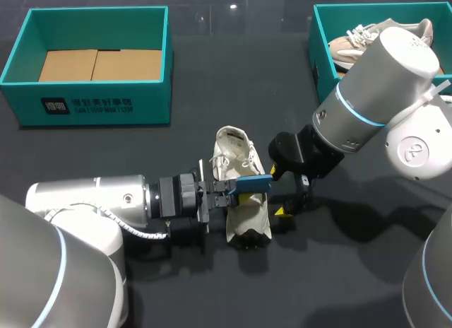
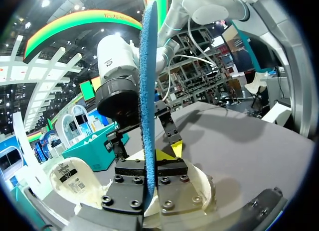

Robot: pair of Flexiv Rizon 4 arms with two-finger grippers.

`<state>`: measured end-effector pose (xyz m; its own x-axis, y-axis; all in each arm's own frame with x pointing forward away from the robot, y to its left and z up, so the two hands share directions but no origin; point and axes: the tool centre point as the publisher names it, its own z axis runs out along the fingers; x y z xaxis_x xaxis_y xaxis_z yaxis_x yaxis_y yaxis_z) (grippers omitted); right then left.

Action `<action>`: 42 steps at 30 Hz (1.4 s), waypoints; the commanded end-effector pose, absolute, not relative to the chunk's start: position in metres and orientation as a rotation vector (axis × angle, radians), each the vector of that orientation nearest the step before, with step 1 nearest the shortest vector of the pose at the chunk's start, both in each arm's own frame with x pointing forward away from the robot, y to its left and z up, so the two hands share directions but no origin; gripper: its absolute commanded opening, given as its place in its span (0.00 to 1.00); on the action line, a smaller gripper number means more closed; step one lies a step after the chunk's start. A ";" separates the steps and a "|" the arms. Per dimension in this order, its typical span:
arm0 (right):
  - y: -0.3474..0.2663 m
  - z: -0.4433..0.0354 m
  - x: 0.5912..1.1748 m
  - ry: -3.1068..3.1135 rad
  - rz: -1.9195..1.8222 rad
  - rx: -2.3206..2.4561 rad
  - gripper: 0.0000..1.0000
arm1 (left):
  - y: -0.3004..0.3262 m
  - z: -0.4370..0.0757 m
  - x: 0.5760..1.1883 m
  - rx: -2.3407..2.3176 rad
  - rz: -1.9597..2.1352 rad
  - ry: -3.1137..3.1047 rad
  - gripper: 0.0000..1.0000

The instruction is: Take the shoe out of the shoebox, open the shoe tongue, remove and reinsert the insole, then place the shoe into the shoebox

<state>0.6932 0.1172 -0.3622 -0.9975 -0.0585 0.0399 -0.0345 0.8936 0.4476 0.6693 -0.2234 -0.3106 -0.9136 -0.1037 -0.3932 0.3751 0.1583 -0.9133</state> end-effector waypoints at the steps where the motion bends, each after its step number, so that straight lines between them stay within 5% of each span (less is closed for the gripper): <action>1: 0.117 -0.363 0.692 -3.008 -0.709 0.075 1.00 | -0.224 -0.322 0.676 0.262 -1.821 2.076 0.00; 30: 0.117 -0.363 0.692 -3.008 -0.709 0.075 1.00 | -0.220 -0.341 0.686 0.328 -1.700 2.092 0.00; 31: 0.117 -0.363 0.692 -3.008 -0.709 0.075 1.00 | -0.221 -0.340 0.685 0.330 -1.701 2.090 0.20; 32: 0.117 -0.363 0.692 -3.008 -0.709 0.075 1.00 | -0.221 -0.339 0.684 0.331 -1.702 2.089 0.29; 42: 0.117 -0.363 0.692 -3.008 -0.709 0.075 1.00 | -0.227 -0.317 0.673 0.361 -1.686 2.042 0.40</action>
<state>0.6932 0.1172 -0.3623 -0.9975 -0.0585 0.0398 -0.0346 0.8936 0.4476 0.6809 -0.2264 -0.3209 -0.8614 -0.0777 -0.5019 0.4793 0.2024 -0.8540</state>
